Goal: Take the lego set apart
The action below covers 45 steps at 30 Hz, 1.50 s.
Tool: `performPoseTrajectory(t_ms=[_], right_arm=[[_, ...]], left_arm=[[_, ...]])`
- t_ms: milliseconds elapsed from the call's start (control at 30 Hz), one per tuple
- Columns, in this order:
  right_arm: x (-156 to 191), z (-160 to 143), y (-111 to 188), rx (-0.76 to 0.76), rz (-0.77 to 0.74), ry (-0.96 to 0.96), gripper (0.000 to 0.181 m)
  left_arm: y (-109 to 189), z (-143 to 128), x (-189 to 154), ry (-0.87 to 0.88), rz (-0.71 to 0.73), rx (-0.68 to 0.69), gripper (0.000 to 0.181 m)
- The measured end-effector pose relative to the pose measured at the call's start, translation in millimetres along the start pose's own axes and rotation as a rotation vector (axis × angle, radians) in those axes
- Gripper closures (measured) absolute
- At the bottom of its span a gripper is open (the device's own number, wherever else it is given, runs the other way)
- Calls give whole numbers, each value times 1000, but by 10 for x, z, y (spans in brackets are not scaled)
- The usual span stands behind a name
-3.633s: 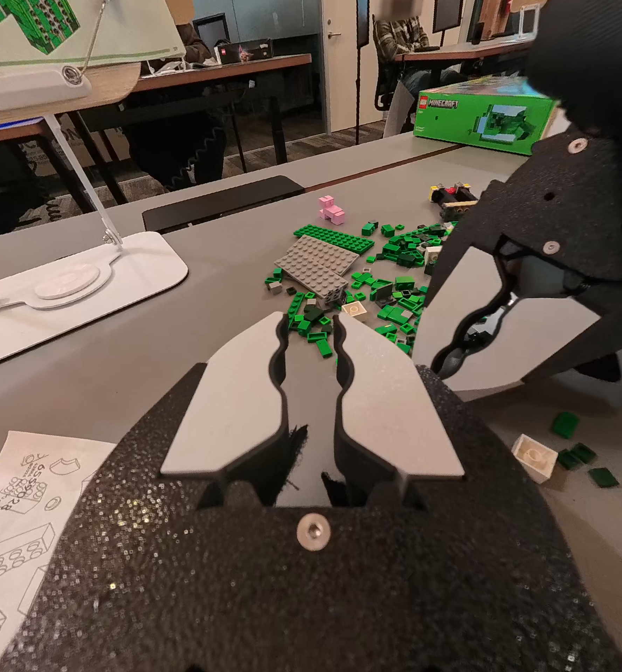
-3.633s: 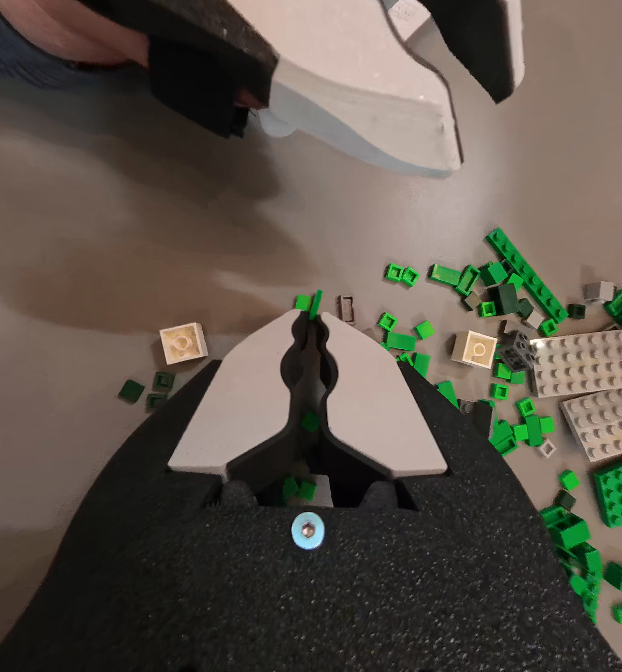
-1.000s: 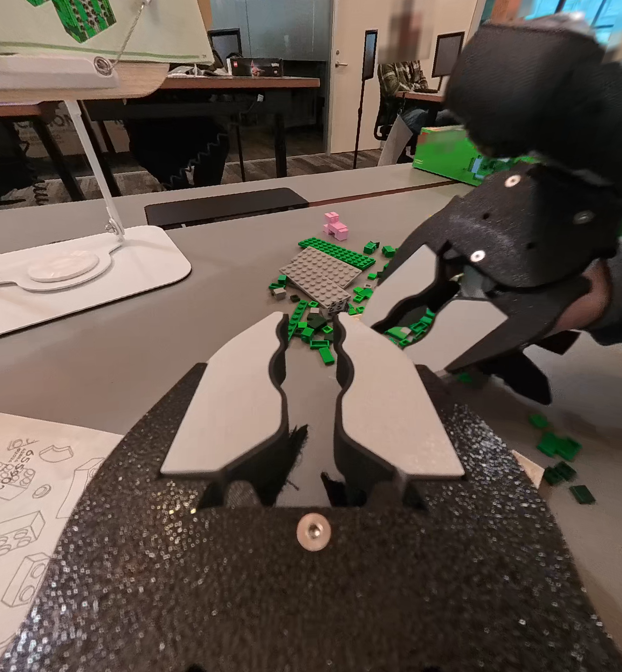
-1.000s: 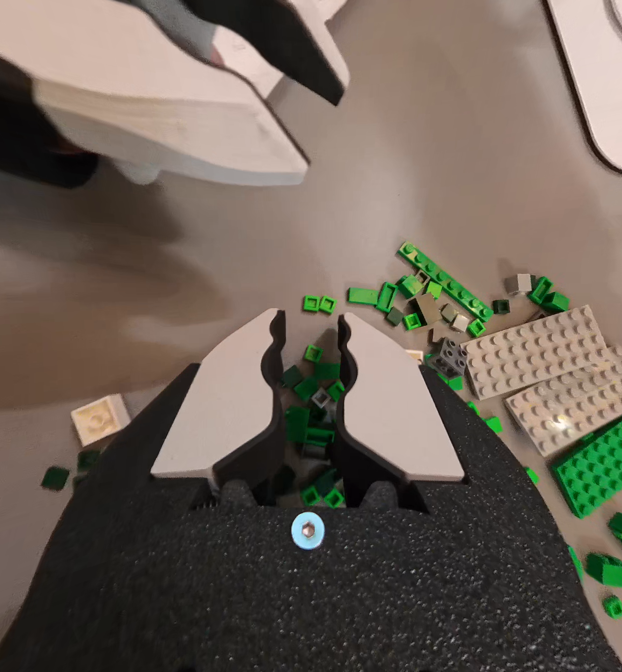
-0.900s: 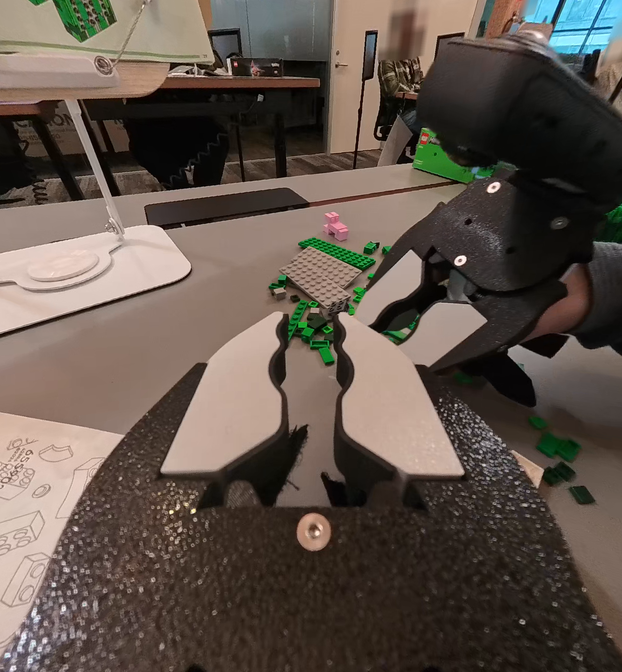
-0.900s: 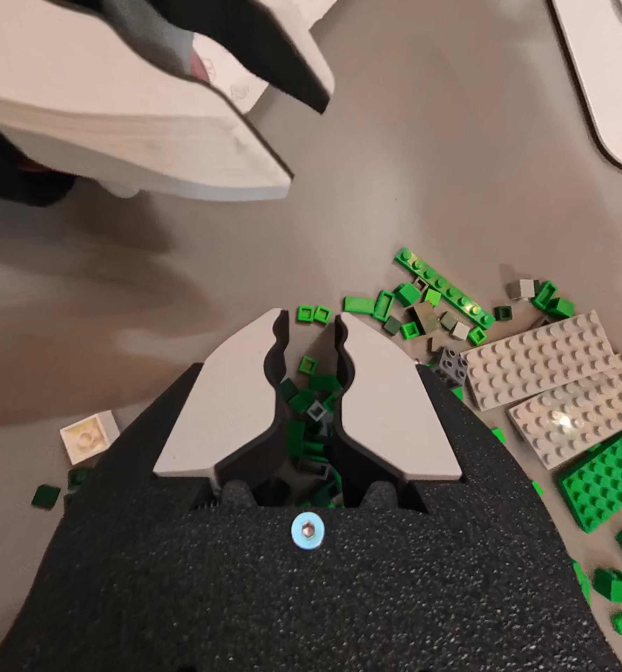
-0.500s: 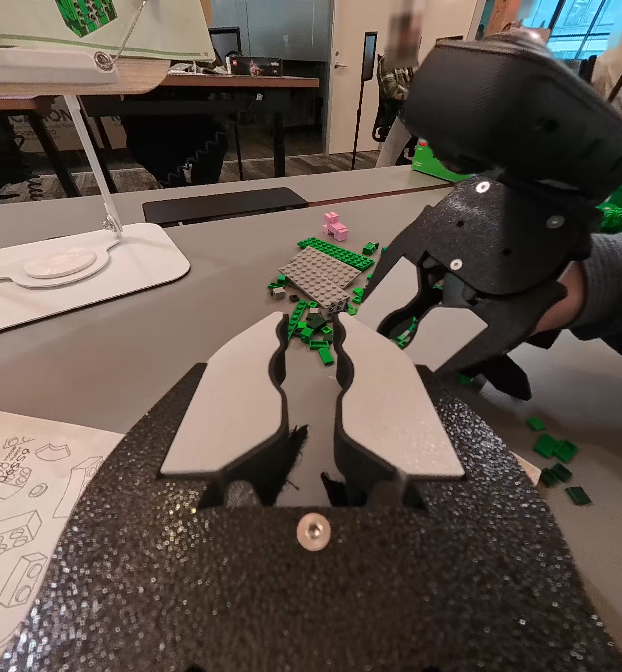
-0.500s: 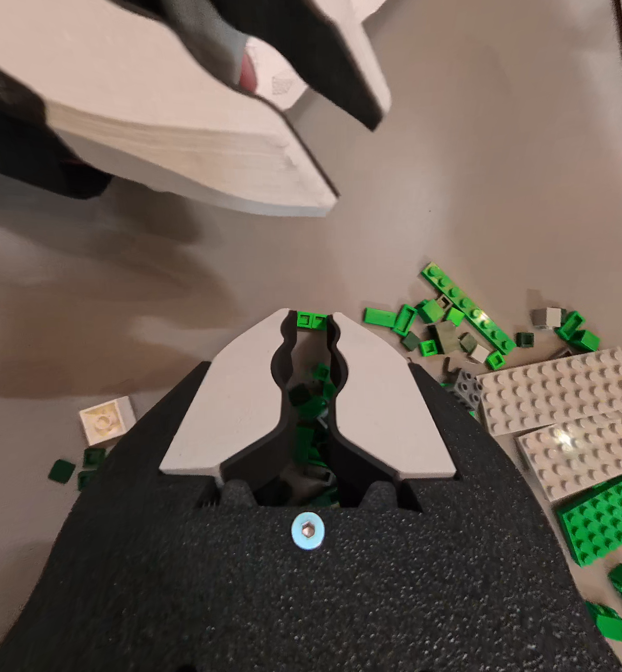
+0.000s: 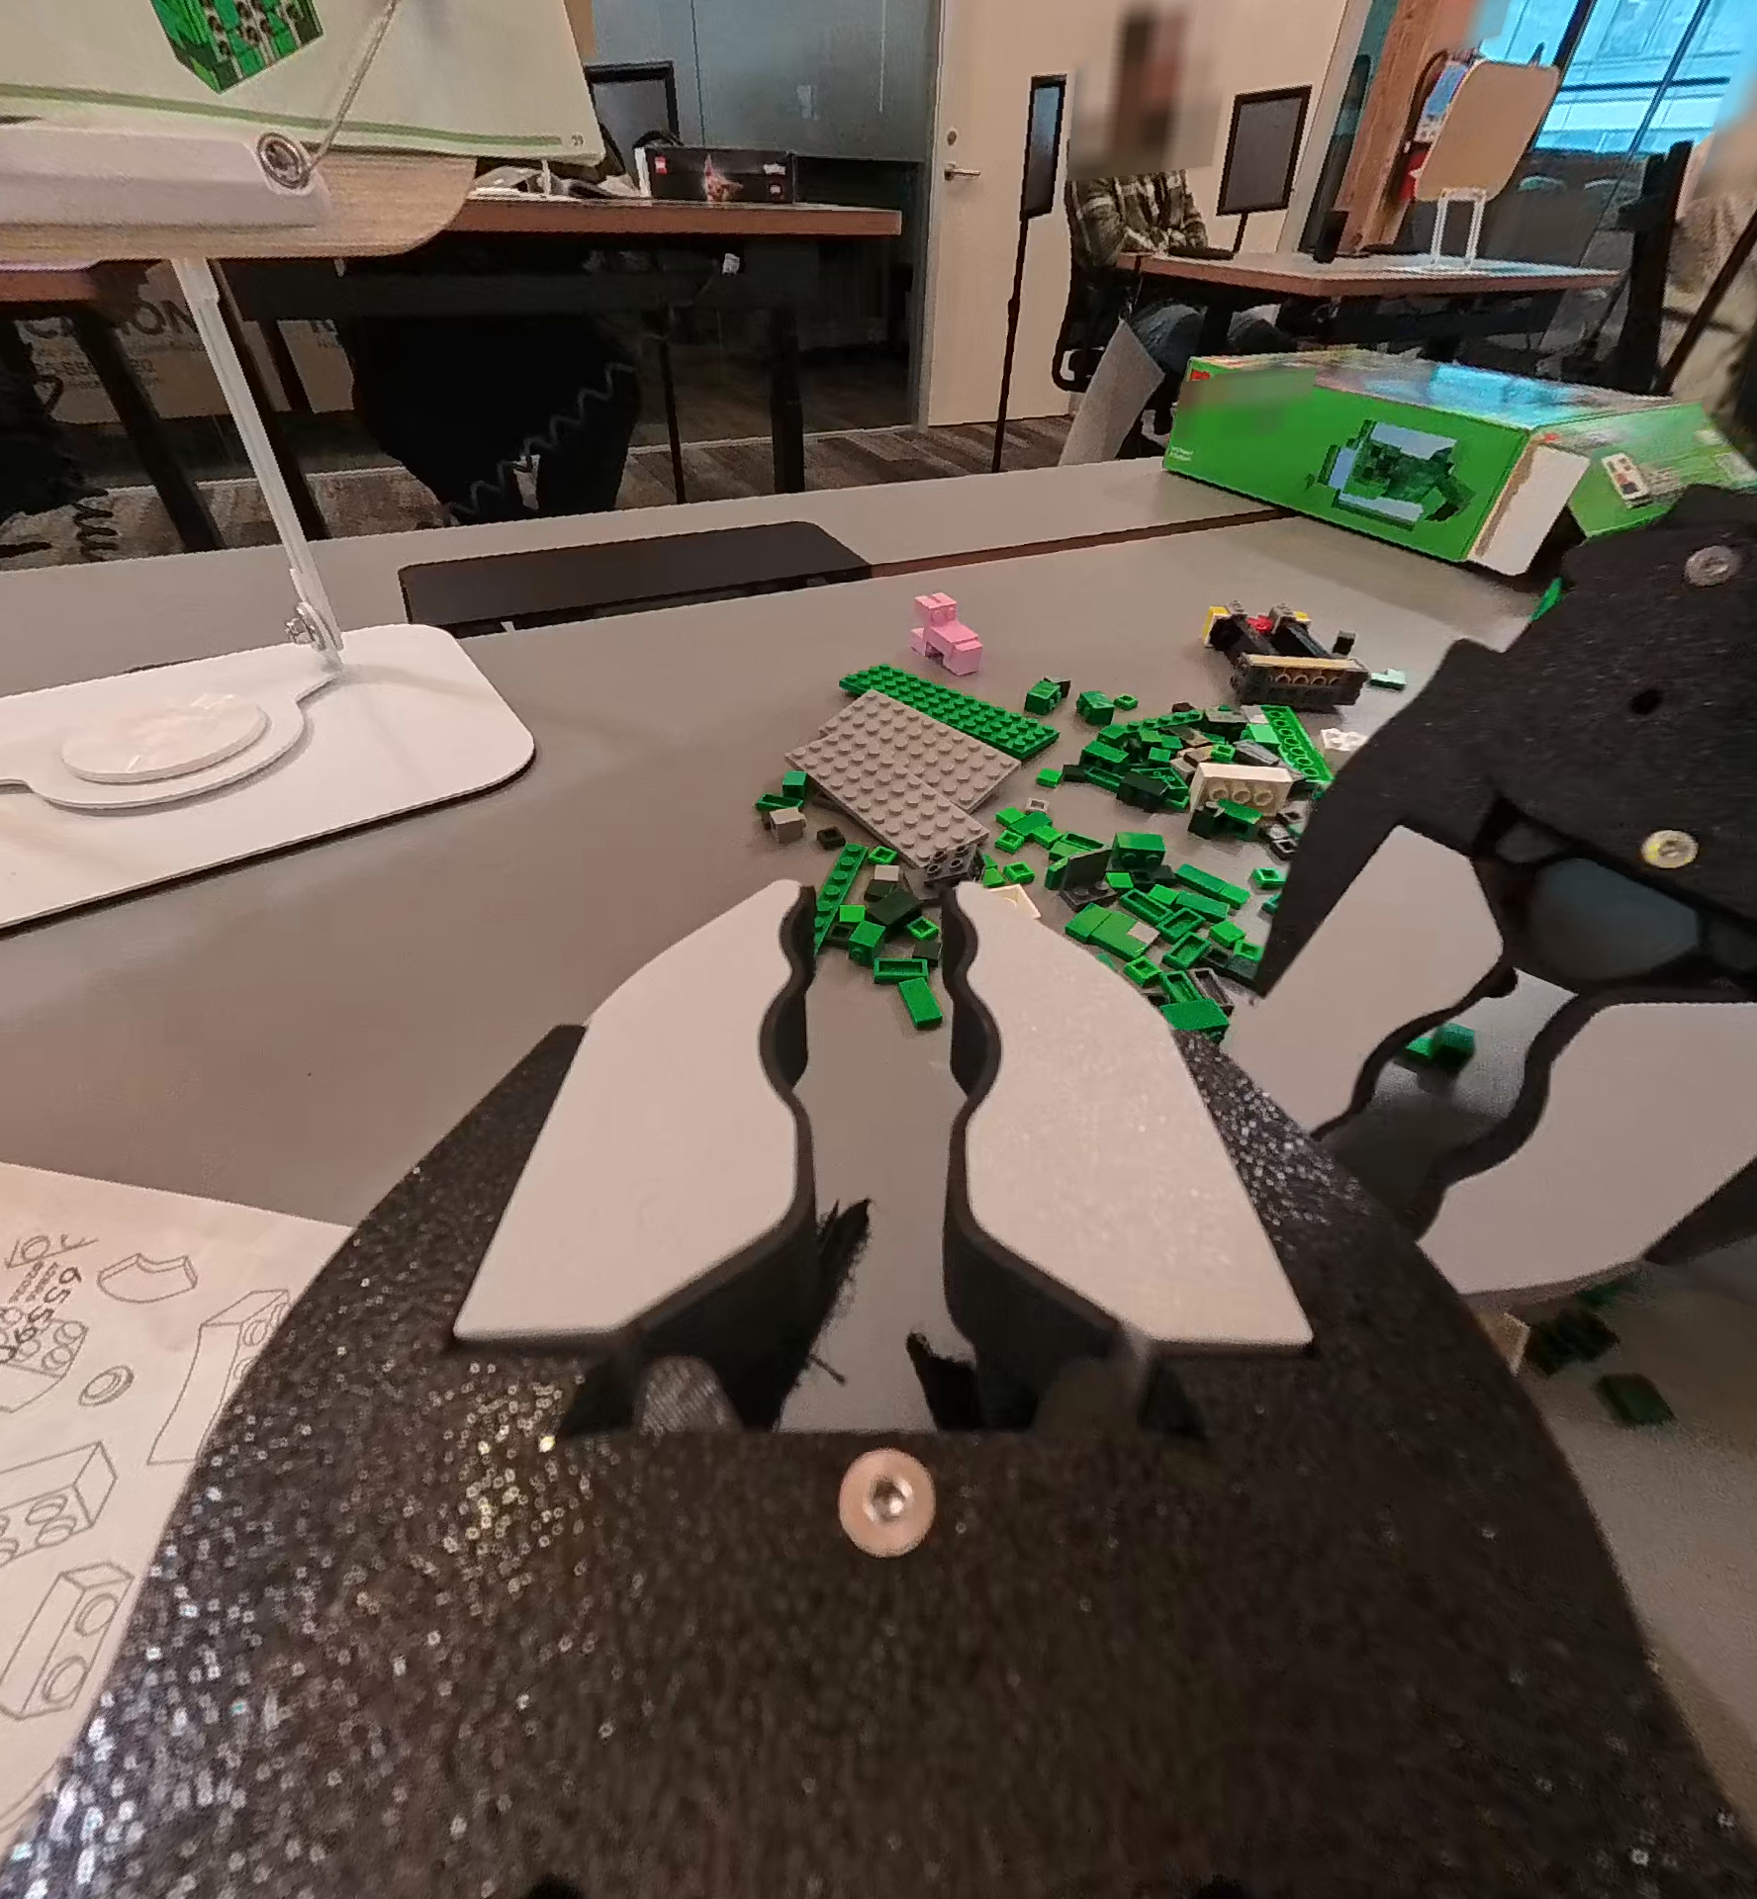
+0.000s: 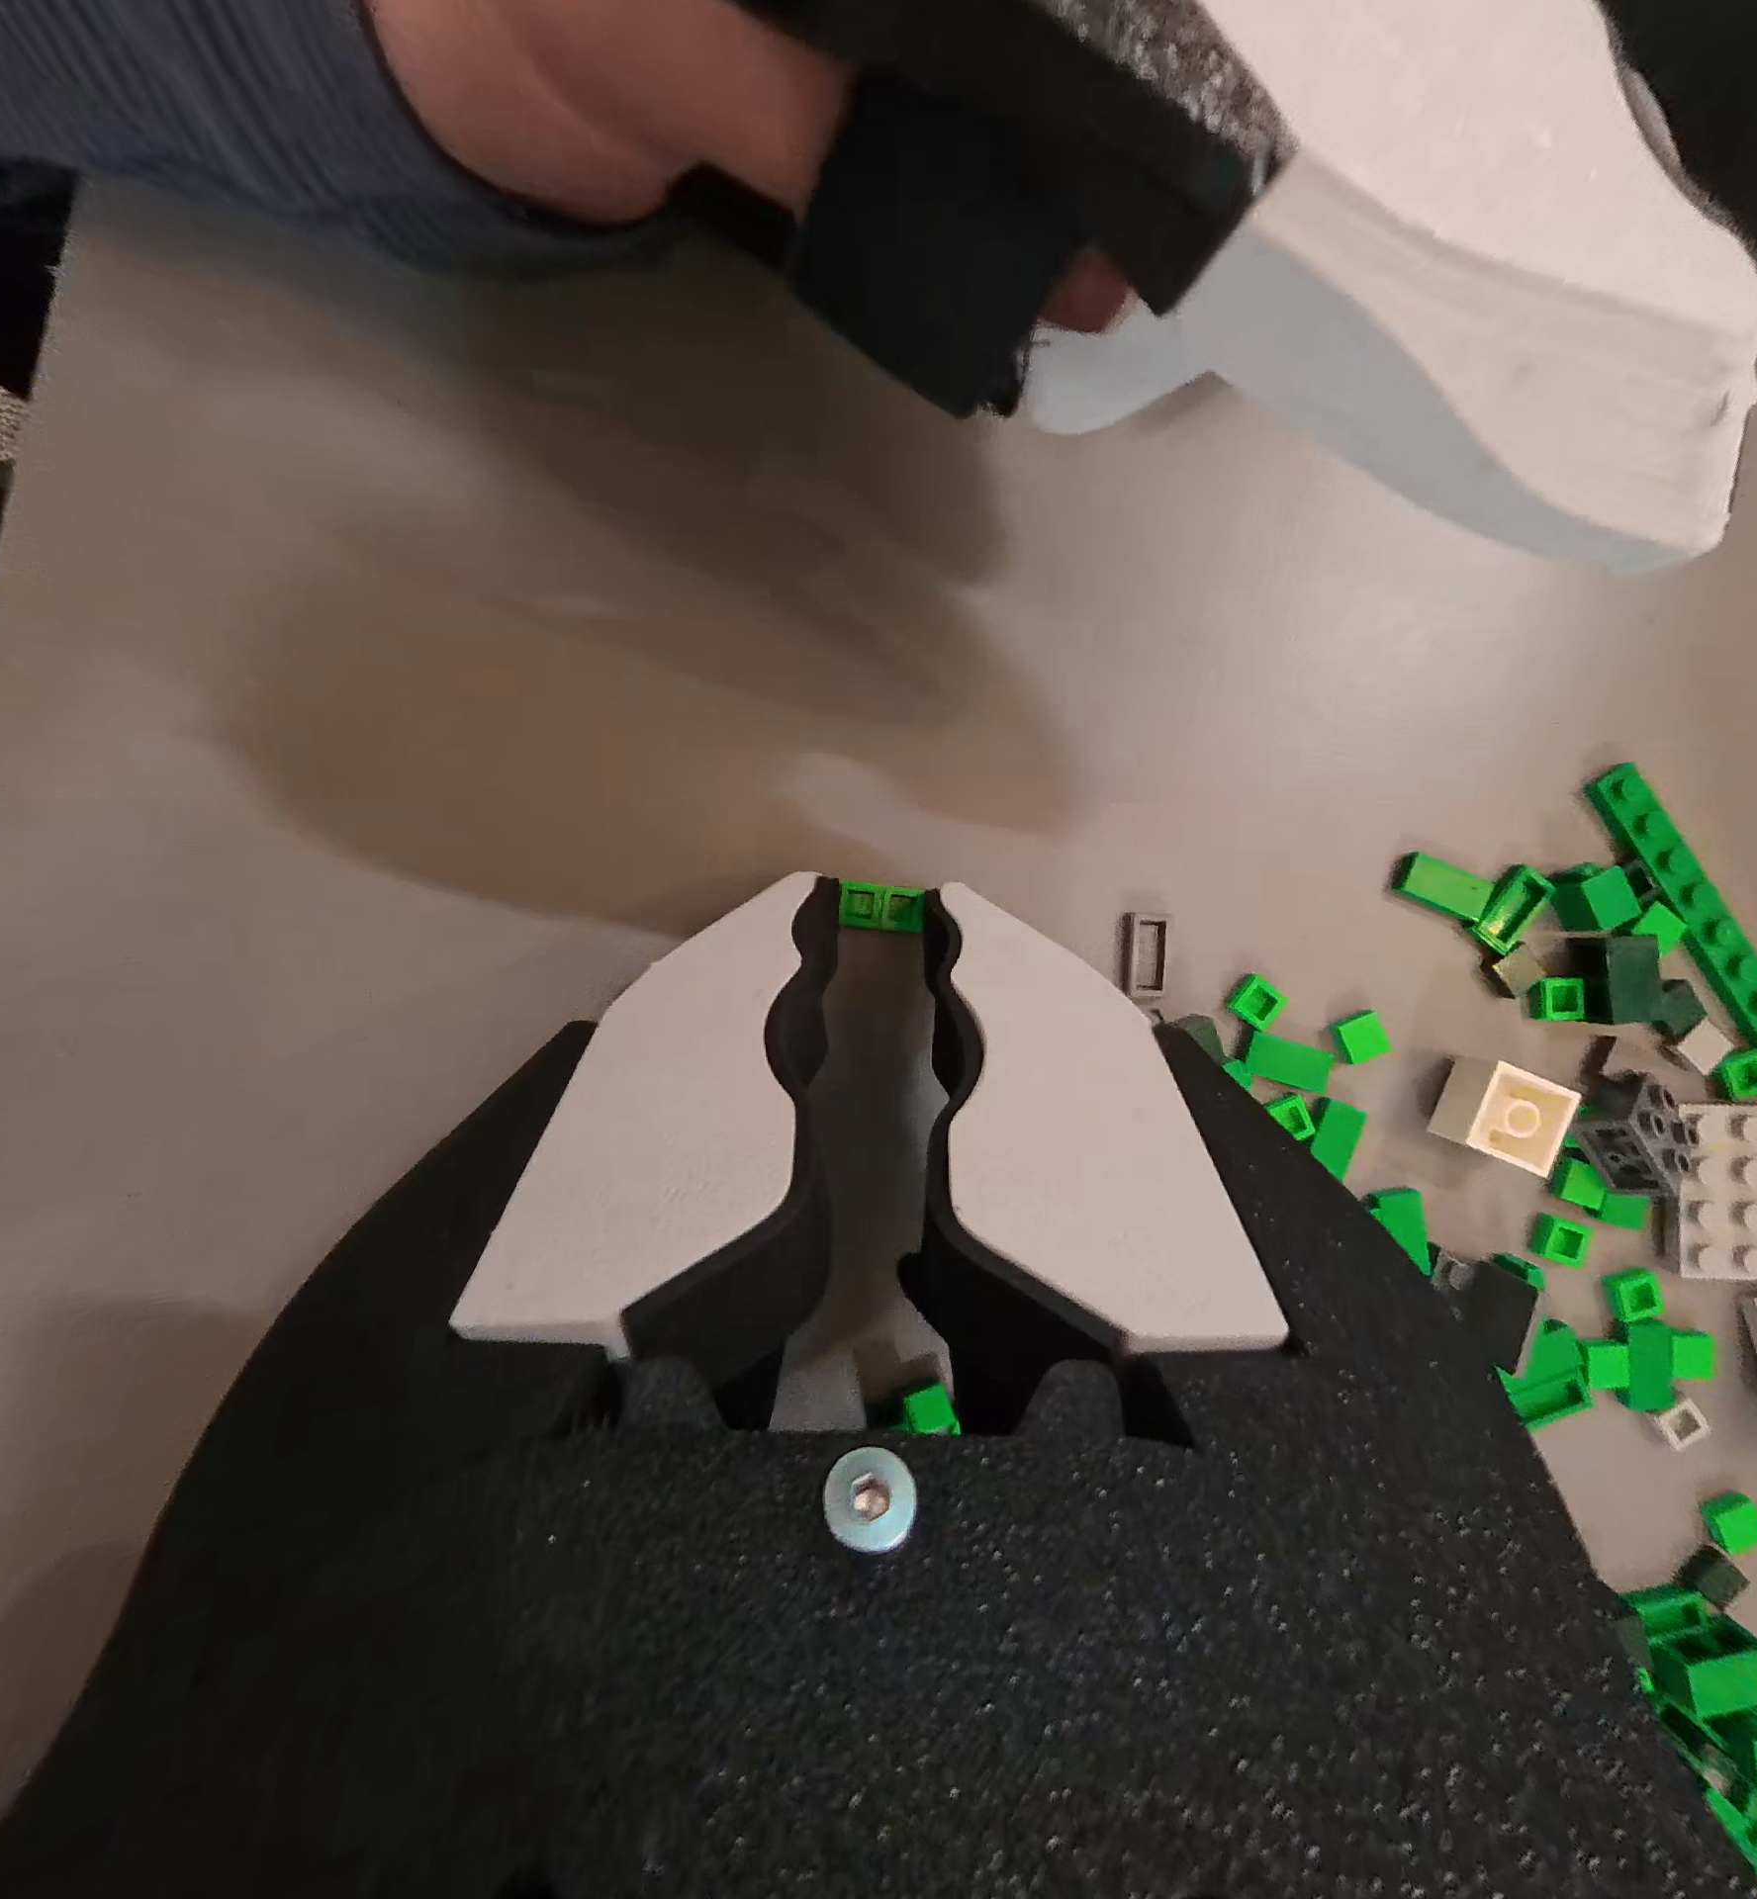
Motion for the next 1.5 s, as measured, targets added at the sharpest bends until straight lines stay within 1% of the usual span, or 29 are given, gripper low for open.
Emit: performPoseTrajectory(t_ms=[167,333,433,567,633,733,867,900,1000,1233,1367,1500], right_arm=[[17,70,78,-41,23,-13,165],[38,48,171,-78,36,-44,165],[-18,18,275,-125,-18,-72,165],[-139,-8,416,-251,-95,-157,165],[-216,-38,455,-299,-158,-177,165],[-315,-111,486,-325,-245,-192,169],[-325,-143,497,-354,-255,-191,181],[-309,-136,491,-357,-241,-186,181],[-266,-106,428,-337,-197,-151,181],[-250,-73,189,-204,-79,-52,181],[-263,-95,88,-135,-53,-8,181],[-240,-91,32,-115,-40,19,181]], left_arm=[[0,1,3,3,-1,-2,158],[-2,-1,2,4,-2,0,158],[-4,-3,2,2,-2,1,158],[-2,-2,5,4,0,0,158],[-4,-4,3,2,0,1,158],[-4,-4,-1,-4,1,1,158],[-4,-5,-5,-7,1,2,158],[-4,-4,-4,-6,1,1,158],[-2,-3,-1,-4,2,-1,158],[1,0,10,13,-4,-4,159],[1,0,10,15,-5,-5,159],[-2,-2,9,14,-6,-2,159]])
Point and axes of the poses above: each gripper's, where its closed fingertips meet, y back along the fingers, z out of its top, x = y × z across the jaws, the point moved 2 cm from there along y, back along the fingers, and after that the axes turned 4 degrees about -z, right-handed, at the moved point
